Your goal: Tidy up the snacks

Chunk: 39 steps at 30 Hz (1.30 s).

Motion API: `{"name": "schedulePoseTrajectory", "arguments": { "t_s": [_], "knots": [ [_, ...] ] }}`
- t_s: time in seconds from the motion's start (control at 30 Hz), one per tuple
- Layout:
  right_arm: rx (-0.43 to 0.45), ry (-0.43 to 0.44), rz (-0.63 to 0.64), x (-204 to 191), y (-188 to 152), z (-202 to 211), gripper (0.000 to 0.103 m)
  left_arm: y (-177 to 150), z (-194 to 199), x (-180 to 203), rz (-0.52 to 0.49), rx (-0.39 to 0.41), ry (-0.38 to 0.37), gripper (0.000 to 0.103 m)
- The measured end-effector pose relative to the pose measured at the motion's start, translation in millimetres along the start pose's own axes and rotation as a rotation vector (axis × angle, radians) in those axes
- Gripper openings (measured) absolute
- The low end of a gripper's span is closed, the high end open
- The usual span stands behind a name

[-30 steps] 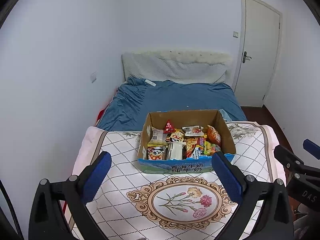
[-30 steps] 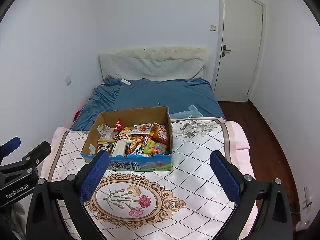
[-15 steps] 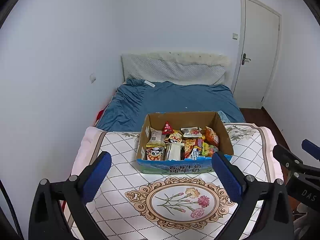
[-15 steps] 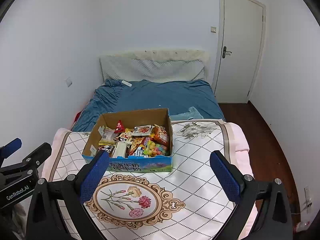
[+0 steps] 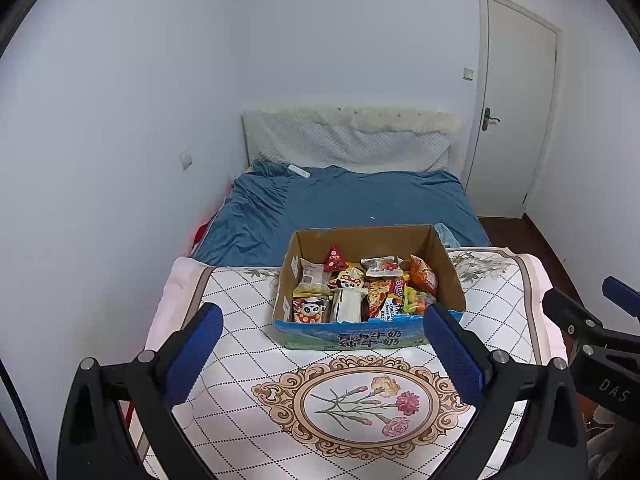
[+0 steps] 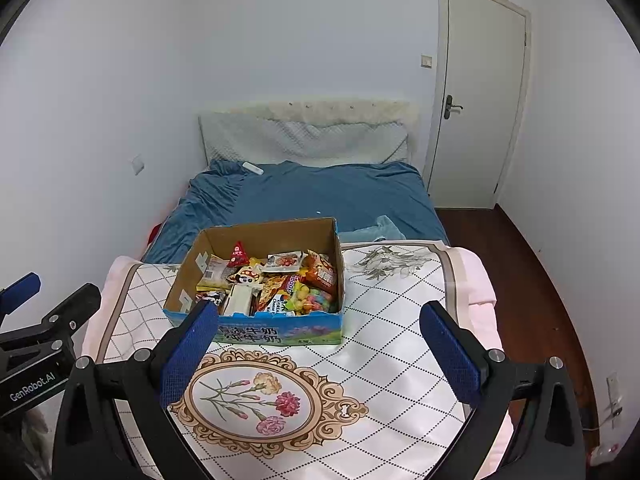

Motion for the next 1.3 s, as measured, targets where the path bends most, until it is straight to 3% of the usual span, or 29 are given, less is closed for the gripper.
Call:
{"name": "schedulePoseTrajectory", "arguments": {
  "t_s": [1.3],
  "knots": [
    [0.004,-0.006,0.006,6.3,3.2,5.4,0.102,0.5,5.4,1.0,-0.017,0.004,-0.023,0.103]
  ]
}}
Point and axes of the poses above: each gripper's, at about its wrist camera, not at the fingertips, and z roughly against the way its jaws point, x to its right, y to its top, the point moved 8 cm from there along -z, roughly the way its jaws point, and after that the axes turned 4 degrees about x, right-handed, at the moved point
